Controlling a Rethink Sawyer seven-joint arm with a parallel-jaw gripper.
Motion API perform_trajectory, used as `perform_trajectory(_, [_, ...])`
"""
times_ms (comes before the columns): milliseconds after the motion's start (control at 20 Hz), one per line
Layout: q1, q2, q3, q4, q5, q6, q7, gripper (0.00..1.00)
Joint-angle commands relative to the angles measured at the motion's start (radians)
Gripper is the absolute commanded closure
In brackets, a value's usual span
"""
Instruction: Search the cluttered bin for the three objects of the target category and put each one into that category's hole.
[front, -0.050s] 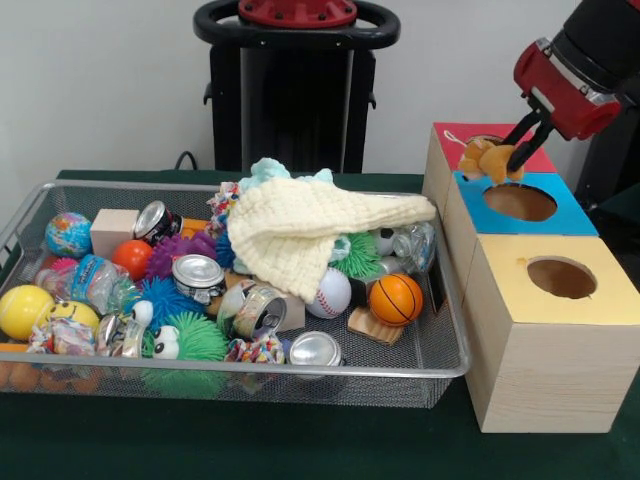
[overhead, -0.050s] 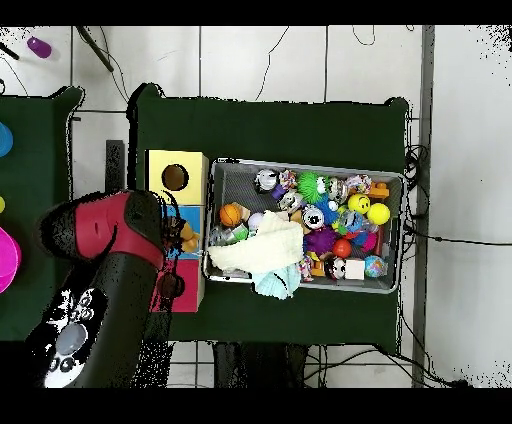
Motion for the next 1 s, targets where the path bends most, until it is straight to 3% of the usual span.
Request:
perform_trajectory(50, [0.001,-0.018,0.068,0.134,0.103,-0.083,0.254,1.00])
perform_trajectory(300, [0.018,-0.052,0.079,0.229,0.160,-0.093,0.238,1.00])
perform_trajectory(650, [0.030,-0.091,0.061,0.295,0.181,-0.065,0.181,1.00])
perform_trajectory(1000, [0.007,-0.094,0.069,0.435,0.165,-0.239,0.137,1.00])
